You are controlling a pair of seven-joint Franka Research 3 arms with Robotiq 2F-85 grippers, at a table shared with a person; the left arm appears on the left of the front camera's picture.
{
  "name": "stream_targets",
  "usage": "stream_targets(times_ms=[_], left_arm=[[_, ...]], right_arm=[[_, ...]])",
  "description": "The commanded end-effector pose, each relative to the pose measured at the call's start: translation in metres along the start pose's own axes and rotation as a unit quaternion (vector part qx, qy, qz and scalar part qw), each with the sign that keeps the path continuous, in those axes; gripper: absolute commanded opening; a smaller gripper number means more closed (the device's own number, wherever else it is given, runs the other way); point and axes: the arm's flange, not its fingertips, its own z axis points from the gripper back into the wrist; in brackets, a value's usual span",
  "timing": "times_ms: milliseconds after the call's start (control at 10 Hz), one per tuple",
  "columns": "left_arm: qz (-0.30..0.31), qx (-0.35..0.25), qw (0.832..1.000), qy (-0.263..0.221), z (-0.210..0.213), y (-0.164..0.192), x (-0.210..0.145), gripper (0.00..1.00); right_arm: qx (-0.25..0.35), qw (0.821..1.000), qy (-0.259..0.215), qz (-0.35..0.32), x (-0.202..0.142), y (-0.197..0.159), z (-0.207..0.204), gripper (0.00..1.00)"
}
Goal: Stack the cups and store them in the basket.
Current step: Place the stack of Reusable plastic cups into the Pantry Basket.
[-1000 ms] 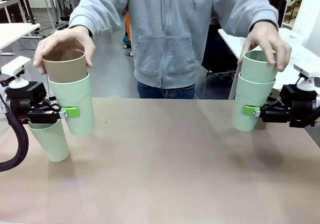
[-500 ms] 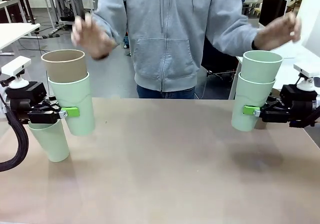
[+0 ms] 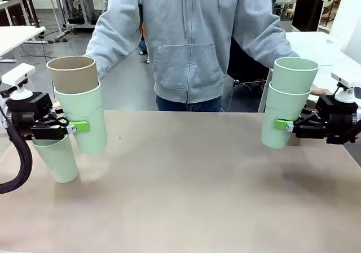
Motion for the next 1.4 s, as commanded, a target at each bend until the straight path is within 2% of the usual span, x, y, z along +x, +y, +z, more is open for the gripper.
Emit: stream_targets(times_ms=[0,1300], left_arm=[[-0.003,-0.004,1.000,-0.004,-0.0008,-0.0008,0.0015,0.87],[-0.003,-0.004,1.000,-0.004,-0.0008,-0.0008,0.0015,0.87]], right_arm=[[-0.003,1.000,-0.004,0.007,0.0020,-0.0007,-0.0016,0.84],[-0.003,1.000,-0.004,0.007,0.0020,-0.0007,-0.0016,0.84]])
